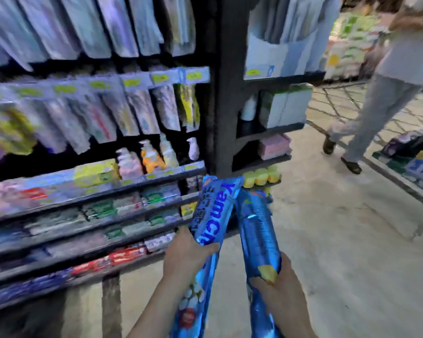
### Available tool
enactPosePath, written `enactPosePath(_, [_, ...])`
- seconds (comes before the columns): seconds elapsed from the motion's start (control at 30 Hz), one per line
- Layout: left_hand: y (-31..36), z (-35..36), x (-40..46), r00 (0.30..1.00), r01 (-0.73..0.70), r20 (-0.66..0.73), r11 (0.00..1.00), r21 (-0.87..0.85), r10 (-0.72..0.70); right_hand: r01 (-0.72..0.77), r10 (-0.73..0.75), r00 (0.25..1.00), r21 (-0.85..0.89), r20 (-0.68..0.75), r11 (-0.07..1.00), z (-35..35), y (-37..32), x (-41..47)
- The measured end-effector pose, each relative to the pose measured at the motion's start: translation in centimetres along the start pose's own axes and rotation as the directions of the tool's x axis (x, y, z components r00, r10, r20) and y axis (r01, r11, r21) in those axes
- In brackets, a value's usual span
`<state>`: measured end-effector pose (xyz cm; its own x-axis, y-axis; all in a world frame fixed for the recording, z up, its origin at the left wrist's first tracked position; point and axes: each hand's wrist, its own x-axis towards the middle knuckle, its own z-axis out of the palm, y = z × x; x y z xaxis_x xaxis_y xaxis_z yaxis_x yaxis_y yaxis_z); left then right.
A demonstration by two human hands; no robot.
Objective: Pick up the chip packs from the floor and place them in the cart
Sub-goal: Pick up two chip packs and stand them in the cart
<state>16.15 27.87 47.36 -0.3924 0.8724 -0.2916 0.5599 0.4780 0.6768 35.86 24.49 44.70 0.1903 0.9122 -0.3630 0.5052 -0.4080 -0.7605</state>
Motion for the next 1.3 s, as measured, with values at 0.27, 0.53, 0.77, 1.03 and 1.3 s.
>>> enactPosePath(0.27, [-16.7,-15.9,-8.8,0.846,0.298,-0.365,0.913,-0.279,-0.388,0.361,-0.300,0.872,-0.096,0.386,0.927,14.6,-9.3,-9.0])
enactPosePath(0.53, [-36.7,-29.5,-22.4,0.517,0.469,-0.499,0.718,-0.515,-0.695,0.645,-0.456,0.566,-0.025,0.687,0.764,33.6,-15.7,-27.0])
enactPosePath(0.77, [-49.9,-40.6,-32.0,0.277,0.482,-0.564,0.620,-0.619,-0.778,0.735,-0.477,0.358,0.073,0.803,0.675,47.2,-18.5,-42.7])
enactPosePath(1.03, [-59.9,-49.0,-36.7,0.222,0.434,-0.554,0.590,-0.681,-0.802,0.744,-0.425,0.297,0.072,0.855,0.664,57.7,-21.4,-53.2])
enactPosePath(1.3, [-69.3,-58.7,-33.3,0.254,0.430,-0.534,0.589,-0.685,-0.806,0.722,-0.373,0.341,0.015,0.863,0.692,71.0,-25.8,-57.7])
